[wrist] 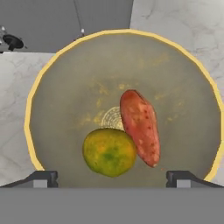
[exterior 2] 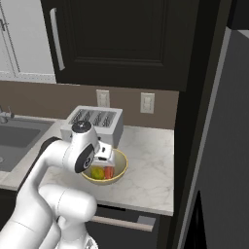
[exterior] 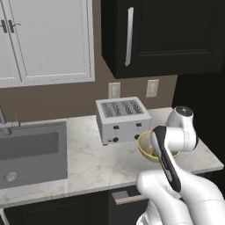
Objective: Take the sweet potato, orange, and garlic from the freezer and place them in the bowl on the counter.
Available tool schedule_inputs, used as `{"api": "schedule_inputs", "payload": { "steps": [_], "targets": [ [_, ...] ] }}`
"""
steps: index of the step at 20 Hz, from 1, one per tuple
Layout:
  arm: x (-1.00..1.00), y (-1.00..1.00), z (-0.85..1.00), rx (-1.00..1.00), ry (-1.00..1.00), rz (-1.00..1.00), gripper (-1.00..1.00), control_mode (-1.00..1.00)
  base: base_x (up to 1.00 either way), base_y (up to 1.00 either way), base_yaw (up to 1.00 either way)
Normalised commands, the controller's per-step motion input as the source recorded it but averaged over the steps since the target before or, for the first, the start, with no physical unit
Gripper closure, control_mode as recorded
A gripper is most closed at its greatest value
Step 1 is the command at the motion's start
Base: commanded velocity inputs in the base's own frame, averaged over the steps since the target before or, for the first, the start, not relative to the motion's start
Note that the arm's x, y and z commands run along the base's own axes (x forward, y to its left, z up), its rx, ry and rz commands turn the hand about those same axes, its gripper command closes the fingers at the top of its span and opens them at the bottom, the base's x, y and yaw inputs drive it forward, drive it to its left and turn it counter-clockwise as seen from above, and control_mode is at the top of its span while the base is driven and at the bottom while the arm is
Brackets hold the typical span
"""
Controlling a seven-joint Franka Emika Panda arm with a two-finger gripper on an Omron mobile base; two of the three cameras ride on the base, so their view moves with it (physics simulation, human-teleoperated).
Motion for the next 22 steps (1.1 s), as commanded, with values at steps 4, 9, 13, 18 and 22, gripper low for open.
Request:
{"api": "schedule_inputs", "payload": {
  "steps": [4,9,13,18,22],
  "targets": [
    [-0.32,0.0,0.51,0.0,-0.03,0.0,-1.0,-1.0,0.0,0.0,0.0],
    [-0.36,0.0,0.62,0.0,-0.02,0.0,-1.0,-1.0,0.0,0.0,0.0],
    [-0.41,0.0,0.69,0.0,-0.04,0.0,-1.0,-1.0,0.0,0.0,0.0],
    [-0.39,0.21,0.67,0.0,-0.06,0.0,-1.0,-1.0,0.0,0.0,0.0],
    [-0.47,0.33,0.56,0.0,-0.01,0.0,-1.0,-1.0,0.0,0.0,0.0]
  ]
}}
